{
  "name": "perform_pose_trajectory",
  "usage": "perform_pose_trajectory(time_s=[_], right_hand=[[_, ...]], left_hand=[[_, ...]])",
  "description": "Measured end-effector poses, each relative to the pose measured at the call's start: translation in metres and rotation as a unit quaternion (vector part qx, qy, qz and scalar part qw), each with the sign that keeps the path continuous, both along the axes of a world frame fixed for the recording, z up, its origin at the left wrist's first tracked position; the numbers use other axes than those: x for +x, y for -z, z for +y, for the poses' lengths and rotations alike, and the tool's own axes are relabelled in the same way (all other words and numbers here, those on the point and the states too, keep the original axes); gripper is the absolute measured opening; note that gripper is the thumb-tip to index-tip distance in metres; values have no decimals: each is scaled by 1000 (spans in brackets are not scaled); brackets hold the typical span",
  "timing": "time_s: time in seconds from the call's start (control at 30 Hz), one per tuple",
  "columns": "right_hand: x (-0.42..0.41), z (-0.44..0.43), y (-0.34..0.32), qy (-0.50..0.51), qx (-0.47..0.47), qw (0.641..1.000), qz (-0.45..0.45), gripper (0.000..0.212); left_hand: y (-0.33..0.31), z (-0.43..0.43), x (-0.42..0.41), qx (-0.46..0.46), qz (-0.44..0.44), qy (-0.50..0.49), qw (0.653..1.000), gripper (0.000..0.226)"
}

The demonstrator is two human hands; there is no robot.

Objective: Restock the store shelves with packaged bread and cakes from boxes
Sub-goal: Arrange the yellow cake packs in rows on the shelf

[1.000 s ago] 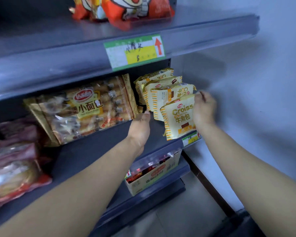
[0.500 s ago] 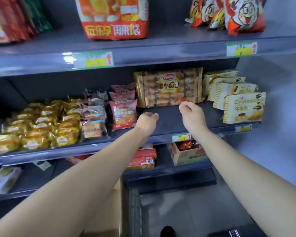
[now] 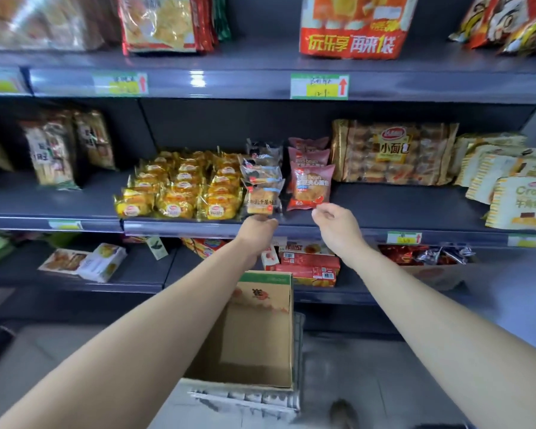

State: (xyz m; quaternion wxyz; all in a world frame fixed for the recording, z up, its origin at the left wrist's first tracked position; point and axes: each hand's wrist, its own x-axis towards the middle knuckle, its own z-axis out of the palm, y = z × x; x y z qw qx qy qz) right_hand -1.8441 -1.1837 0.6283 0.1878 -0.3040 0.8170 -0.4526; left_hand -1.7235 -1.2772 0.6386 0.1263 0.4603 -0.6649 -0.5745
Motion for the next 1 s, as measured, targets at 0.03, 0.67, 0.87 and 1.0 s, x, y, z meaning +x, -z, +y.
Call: perform_pose_trajectory(time_s=[0.03, 0.67, 0.87, 1.0], right_hand=[[7, -5, 1, -6, 6, 1000, -1, 39], [45, -74, -4, -113, 42, 993, 8, 40], [40, -75, 0, -157, 37, 987, -3, 39], [40, -78, 8, -186, 46, 981, -7, 42]], left_hand=[[2, -4, 7, 3, -3, -2, 1000, 31], [-2, -67, 62, 65, 40, -103, 992, 45], [0, -58, 78, 44, 20, -153, 987, 41], [6, -52, 92, 33, 9, -193, 981, 42]])
